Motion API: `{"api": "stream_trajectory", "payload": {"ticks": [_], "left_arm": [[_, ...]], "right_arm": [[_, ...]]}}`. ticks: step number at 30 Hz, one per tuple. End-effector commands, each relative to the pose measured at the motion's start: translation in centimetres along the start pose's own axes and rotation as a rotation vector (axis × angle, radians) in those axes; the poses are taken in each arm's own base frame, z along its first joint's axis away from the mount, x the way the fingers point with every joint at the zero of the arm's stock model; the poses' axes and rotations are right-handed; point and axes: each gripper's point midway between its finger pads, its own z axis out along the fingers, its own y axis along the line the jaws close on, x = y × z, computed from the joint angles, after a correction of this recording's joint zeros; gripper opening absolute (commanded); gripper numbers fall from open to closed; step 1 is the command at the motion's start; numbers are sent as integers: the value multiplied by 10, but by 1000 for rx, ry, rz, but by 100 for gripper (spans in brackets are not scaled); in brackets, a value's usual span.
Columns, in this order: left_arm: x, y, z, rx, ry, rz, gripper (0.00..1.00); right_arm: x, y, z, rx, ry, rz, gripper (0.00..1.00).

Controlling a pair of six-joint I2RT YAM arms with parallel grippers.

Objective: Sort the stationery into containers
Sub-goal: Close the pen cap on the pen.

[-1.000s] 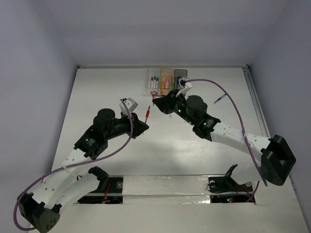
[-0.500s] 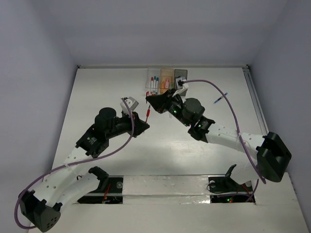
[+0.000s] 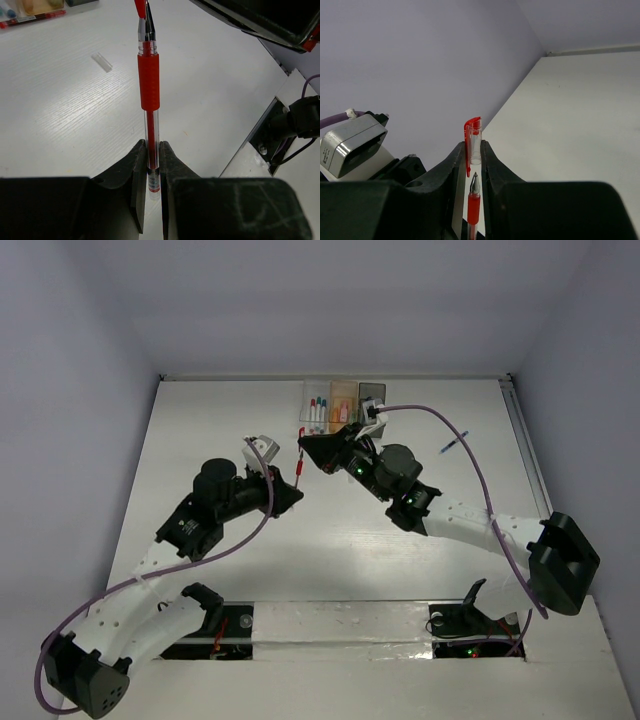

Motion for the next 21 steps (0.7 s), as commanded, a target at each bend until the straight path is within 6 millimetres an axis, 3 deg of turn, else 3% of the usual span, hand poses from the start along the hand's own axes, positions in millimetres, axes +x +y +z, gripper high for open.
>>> {"api": "stream_trajectory", "payload": {"ticks": [1, 21], "left_arm": [[-20, -5, -5, 14, -78, 18, 0], [-41, -5, -16, -11, -190, -26, 0]], "right_arm": [[-27, 21, -3, -57, -94, 18, 2], [-9, 31, -3, -89, -75, 52, 3]]}}
